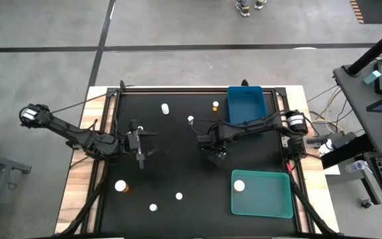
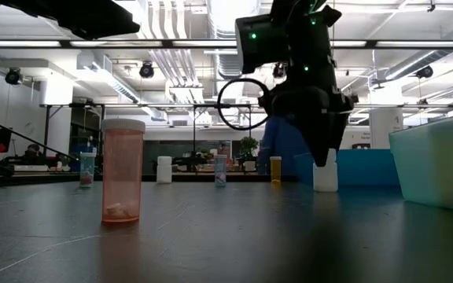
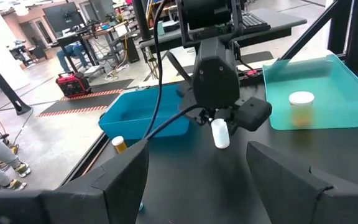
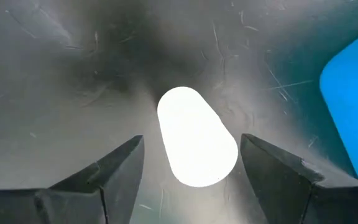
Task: Pick and place medicine bottles into bin by pill shape (circle, oval)
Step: Put the bottom white pill bottle into the light green bin
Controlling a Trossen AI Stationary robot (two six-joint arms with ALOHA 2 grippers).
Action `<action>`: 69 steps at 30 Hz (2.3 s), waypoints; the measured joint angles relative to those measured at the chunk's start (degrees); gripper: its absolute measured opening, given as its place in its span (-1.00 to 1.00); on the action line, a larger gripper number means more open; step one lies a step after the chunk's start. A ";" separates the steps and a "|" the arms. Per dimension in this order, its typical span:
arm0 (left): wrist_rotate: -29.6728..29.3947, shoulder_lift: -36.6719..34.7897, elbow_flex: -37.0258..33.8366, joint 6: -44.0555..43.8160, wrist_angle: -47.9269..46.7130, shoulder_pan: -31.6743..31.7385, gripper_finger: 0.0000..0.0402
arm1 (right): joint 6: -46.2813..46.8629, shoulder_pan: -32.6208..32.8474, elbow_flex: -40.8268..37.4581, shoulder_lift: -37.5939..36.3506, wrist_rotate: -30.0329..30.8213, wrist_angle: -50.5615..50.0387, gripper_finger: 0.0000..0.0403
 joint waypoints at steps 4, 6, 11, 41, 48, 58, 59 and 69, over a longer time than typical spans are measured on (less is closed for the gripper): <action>0.00 0.00 0.00 0.00 0.02 0.00 0.26 | -0.12 0.00 0.00 0.25 0.07 0.09 0.17; 0.00 -0.02 0.00 0.00 0.02 0.00 0.26 | -0.20 0.00 0.00 0.25 0.11 0.16 0.06; 0.00 -0.02 0.00 0.02 0.04 0.00 0.26 | -0.39 0.00 0.00 0.25 0.13 0.13 -0.25; -0.01 0.04 0.00 0.07 0.89 0.00 0.26 | -26.48 12.09 -0.15 -23.13 -23.05 56.72 -0.31; -0.02 0.04 0.00 0.07 1.10 0.00 0.26 | -26.53 12.13 -0.15 -23.76 -23.21 65.45 -0.30; -0.02 0.00 0.00 0.11 1.11 0.00 0.26 | -25.87 12.76 -0.15 -20.91 -23.74 84.41 -0.30; -0.02 0.00 0.00 0.19 1.08 0.00 0.26 | -26.11 12.79 -0.15 -20.81 -26.27 85.34 -0.30; -0.02 0.07 0.00 0.28 1.27 0.02 0.26 | -27.31 13.27 -0.15 -20.01 -24.61 90.75 -0.30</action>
